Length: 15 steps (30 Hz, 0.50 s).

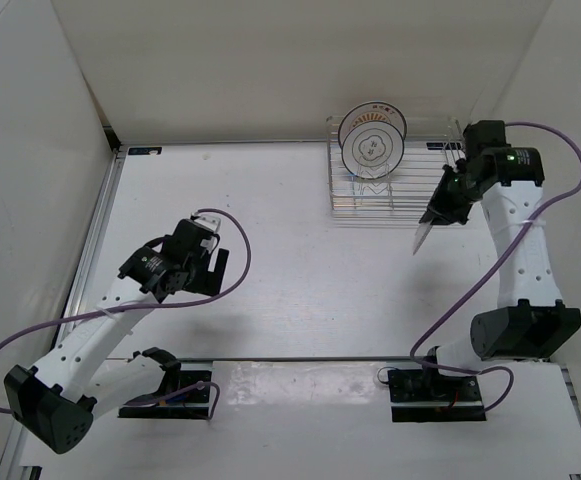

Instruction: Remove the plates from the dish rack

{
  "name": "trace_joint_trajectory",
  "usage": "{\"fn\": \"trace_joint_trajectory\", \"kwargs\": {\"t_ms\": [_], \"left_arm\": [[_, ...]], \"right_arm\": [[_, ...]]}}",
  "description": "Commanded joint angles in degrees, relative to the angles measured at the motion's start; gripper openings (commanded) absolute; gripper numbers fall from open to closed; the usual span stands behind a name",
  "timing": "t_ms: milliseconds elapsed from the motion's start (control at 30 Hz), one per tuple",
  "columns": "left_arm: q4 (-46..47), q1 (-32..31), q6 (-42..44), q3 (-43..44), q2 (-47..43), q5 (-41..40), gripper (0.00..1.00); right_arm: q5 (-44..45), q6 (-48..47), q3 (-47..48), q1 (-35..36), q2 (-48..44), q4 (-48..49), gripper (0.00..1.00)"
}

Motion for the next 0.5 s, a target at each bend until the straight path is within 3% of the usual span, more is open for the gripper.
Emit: {"fn": "trace_joint_trajectory", "kwargs": {"t_ms": [0, 267, 467], "left_arm": [[0.60, -0.29, 0.46, 0.04, -0.83, -1.60, 1.00], [-0.28, -0.81, -0.16, -1.72, -1.71, -1.86, 1.00], [-0.46, -0.81, -0.07, -2.77, -2.24, -2.56, 1.00]], "right_arm": [[11.86, -5.40, -2.20, 3.12, 0.91, -17.01, 0.00], [26.97, -6.10, -10.02, 10.77, 5.39, -16.66, 0.00], [29.71, -6.46, -11.34, 17.19, 10.40, -14.55, 0.00]]}}
